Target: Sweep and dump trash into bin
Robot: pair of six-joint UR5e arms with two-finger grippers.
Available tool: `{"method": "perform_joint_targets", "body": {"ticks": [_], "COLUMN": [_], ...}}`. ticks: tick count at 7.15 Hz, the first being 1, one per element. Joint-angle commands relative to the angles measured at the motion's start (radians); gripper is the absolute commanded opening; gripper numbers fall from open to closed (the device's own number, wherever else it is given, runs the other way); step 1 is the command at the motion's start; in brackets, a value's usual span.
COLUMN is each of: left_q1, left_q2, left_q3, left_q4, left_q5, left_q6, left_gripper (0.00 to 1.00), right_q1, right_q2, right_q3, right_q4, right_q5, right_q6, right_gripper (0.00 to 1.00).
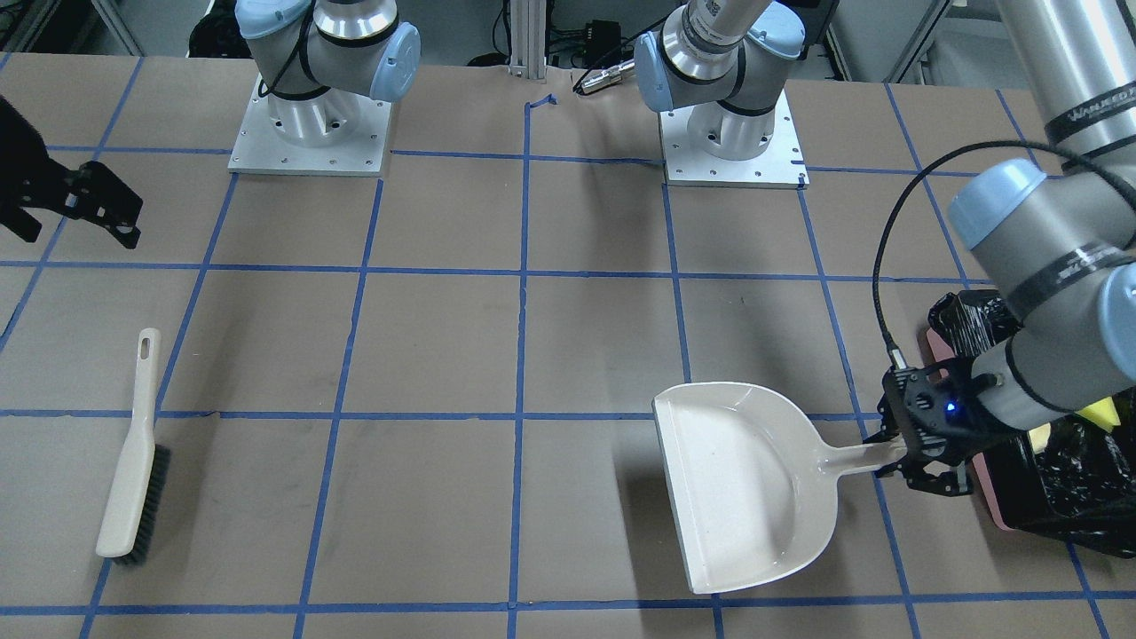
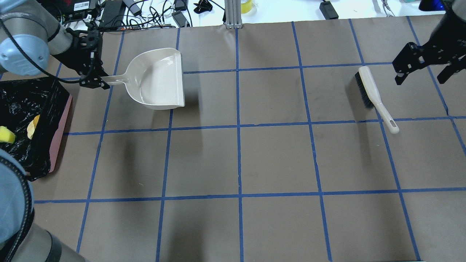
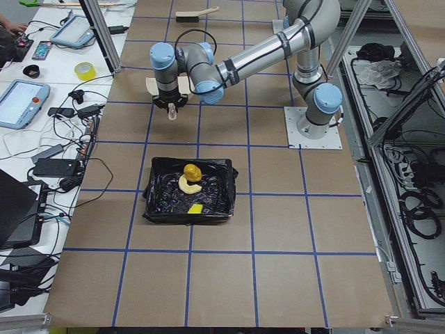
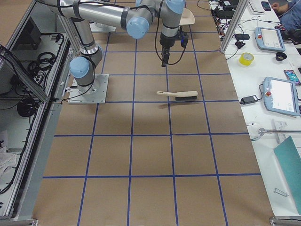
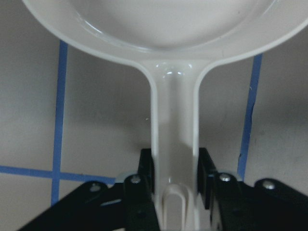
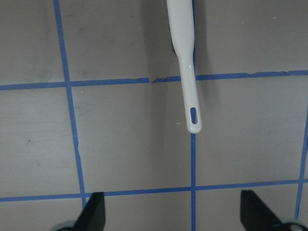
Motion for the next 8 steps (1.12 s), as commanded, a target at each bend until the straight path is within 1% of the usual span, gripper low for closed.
{"method": "perform_joint_targets", "body": {"ticks": [1,2,3,6,7,8], "left_q1": [-0.021,-0.065,-0.085,-0.085,-0.085,-0.085], "left_q2": [-0.044,-0.054,-0.071,-0.090,-0.090,-0.091], "left_q3": [0.001,0.001,-0.002,-0.005,-0.003,-0.009], "left_q4": [0.045,0.089,0.100,0.128,0.133,0.134], "left_q5": [0.052,0.123,0.144,0.146,0.146,0.144], "left_q6": [0.004,0.024,0.038,0.072,0.078,0.069], "left_gripper": [0.00,0.00,0.00,0.00,0.07,0.70], "right_q1": [0.182,0.273,0.322,0.326,0.324,0.326], "right_q2": [-0.045,-0.063,-0.070,-0.068,-0.071,-0.080], "right_q3": [-0.005,-0.013,-0.005,-0.005,-0.014,-0.014], "right_q4": [0.015,0.012,-0.009,-0.049,-0.062,-0.074], "right_q5": [-0.003,-0.003,0.005,0.008,0.008,0.008], "right_q6": [0.219,0.305,0.319,0.307,0.307,0.307], "right_gripper": [1.00,1.00,1.00,1.00,1.00,1.00]}}
